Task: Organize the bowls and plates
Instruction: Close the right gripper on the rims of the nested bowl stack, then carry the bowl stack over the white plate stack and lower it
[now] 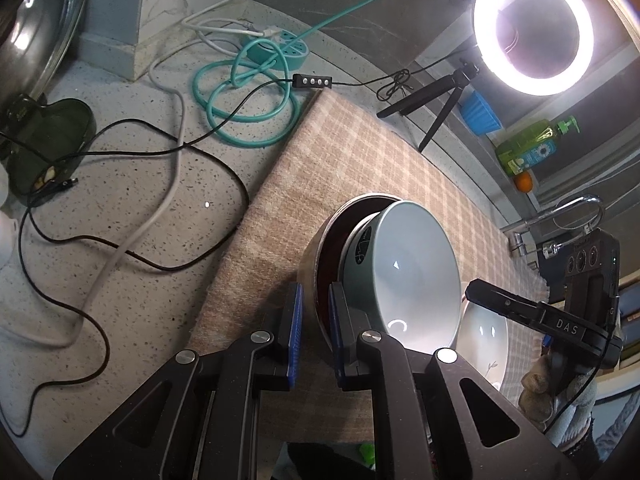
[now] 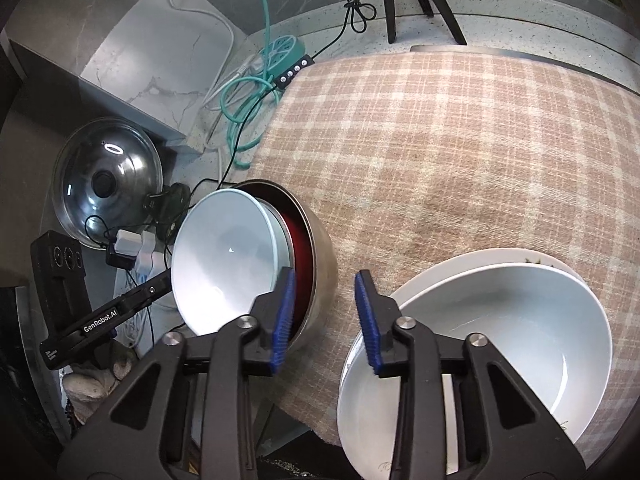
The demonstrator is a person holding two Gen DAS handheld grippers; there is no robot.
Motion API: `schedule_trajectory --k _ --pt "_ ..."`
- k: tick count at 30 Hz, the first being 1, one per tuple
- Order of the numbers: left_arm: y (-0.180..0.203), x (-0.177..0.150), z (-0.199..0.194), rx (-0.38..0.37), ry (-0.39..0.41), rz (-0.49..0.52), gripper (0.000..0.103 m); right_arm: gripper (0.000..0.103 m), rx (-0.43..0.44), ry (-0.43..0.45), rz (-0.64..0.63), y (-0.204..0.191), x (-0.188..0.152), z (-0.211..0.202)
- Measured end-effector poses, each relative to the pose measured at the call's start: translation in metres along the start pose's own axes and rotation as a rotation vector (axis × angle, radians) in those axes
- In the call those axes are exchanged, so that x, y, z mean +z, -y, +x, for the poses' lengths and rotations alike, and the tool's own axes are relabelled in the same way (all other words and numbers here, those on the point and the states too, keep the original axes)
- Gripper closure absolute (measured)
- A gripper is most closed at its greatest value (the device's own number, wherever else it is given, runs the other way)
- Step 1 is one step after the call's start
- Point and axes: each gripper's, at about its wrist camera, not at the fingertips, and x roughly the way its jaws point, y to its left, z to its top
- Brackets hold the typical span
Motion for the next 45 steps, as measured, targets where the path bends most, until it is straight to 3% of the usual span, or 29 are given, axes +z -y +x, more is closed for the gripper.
schedule_trajectory --k 7,16,36,45 --pt "-0.002 0.0 0.006 0.007 -0.011 0.001 0.092 0.085 0.005 -0.022 0.003 0.001 -0.001 0.01" --pt "-0.002 0.002 0.016 0.001 -0.027 0.009 0.093 0.091 0.02 -0.039 0.008 0.0 0.0 0.022" --pt "0.006 0.003 0.017 0.031 -0.027 0.056 0.093 0.092 -0.011 -0.031 -0.021 -0.005 0.001 0.022" --pt "0.018 0.002 0.007 0.022 -0.011 0.076 0.093 0.092 -0.017 -0.011 -0.015 -0.005 -0.002 0.004"
